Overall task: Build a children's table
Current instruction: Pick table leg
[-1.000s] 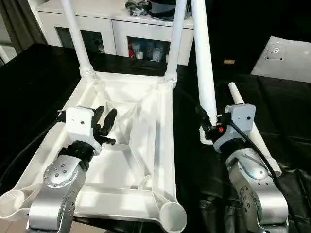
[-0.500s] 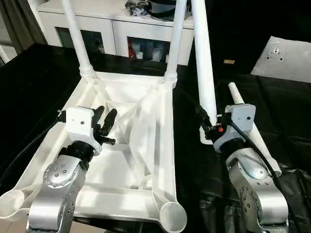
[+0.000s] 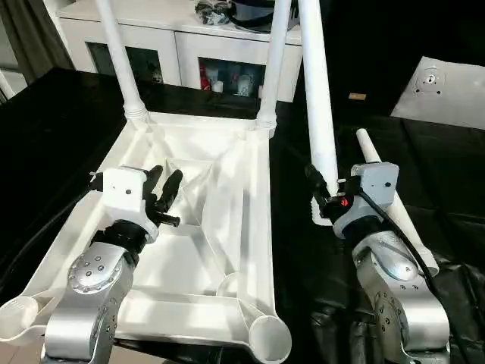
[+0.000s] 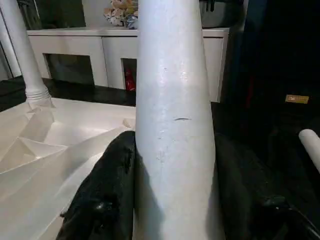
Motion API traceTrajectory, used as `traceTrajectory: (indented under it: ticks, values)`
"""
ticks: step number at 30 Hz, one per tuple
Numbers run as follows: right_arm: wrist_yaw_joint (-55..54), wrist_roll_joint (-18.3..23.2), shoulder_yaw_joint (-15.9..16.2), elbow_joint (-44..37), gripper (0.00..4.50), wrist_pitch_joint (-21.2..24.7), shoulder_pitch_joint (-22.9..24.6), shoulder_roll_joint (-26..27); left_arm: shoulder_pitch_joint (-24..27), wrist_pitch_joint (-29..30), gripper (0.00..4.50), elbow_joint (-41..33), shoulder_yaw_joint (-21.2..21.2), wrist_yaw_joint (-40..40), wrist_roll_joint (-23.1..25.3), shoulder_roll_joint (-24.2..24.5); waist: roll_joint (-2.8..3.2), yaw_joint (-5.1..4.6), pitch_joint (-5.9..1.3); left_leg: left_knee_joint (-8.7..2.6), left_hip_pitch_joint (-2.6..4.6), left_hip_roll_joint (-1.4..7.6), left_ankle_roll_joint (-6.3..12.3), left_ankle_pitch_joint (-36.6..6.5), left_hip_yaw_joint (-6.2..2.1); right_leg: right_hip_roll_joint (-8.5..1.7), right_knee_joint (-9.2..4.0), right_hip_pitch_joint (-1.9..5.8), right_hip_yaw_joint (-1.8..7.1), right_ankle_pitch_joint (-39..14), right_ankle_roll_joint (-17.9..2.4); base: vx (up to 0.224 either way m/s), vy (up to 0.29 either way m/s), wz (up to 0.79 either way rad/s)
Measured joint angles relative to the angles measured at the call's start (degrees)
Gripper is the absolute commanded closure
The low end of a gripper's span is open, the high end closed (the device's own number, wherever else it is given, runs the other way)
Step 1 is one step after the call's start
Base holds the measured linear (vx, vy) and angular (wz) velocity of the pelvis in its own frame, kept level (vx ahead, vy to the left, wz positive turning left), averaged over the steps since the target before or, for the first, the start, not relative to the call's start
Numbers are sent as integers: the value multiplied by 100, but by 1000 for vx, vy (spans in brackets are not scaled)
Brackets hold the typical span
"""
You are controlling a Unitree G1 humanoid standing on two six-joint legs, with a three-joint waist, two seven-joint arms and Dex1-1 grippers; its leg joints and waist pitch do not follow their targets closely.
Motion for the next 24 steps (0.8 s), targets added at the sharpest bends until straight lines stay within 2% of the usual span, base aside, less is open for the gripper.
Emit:
traceTrajectory:
  ticks: [24]
  values:
    - [0,0,0,0,261,0,0,0,0,0,284,0,0,0,0,0,0,0,0,0,0,0,0,0,0,0,0,0,0,0,1,0,0,0]
